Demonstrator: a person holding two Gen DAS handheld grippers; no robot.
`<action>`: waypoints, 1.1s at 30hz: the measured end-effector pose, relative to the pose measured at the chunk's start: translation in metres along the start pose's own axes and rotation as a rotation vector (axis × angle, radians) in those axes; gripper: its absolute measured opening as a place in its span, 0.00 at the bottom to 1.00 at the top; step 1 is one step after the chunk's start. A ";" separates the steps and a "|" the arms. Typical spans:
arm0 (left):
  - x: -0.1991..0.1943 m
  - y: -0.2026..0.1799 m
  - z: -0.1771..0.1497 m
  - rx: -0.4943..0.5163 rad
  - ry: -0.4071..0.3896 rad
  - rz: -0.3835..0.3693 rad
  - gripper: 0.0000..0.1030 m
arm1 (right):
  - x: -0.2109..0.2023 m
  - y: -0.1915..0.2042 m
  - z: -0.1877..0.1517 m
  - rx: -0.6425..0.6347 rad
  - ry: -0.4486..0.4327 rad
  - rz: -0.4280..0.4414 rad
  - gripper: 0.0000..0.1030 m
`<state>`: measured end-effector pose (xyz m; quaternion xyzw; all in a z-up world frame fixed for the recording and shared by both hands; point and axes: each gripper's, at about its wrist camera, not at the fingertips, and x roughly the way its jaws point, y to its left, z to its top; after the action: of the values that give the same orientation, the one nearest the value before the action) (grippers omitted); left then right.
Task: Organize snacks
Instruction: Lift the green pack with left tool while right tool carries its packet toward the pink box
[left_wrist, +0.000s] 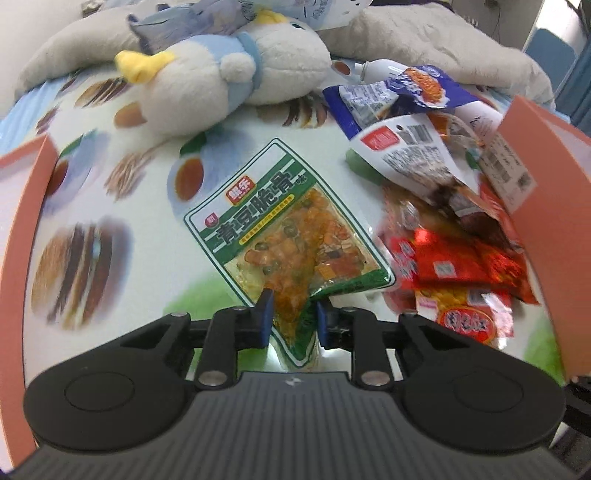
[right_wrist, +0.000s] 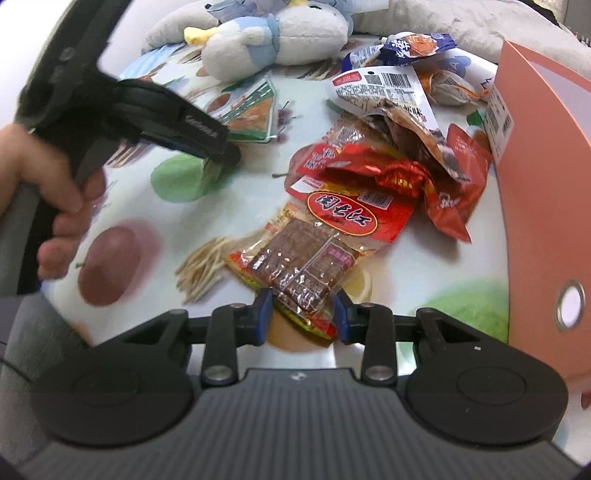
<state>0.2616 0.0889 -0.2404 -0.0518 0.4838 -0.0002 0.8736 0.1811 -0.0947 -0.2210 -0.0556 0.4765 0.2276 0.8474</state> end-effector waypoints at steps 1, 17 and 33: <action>-0.007 0.001 -0.007 -0.014 -0.010 0.002 0.25 | -0.003 0.000 -0.002 -0.004 -0.001 -0.003 0.36; -0.088 -0.007 -0.057 -0.150 -0.090 -0.063 0.17 | -0.044 0.009 -0.021 0.012 -0.067 -0.014 0.36; -0.124 -0.019 -0.043 -0.168 -0.163 -0.093 0.16 | -0.075 -0.003 -0.004 0.032 -0.134 -0.064 0.12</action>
<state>0.1600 0.0719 -0.1565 -0.1468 0.4067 0.0041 0.9017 0.1458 -0.1242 -0.1609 -0.0420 0.4202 0.1959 0.8850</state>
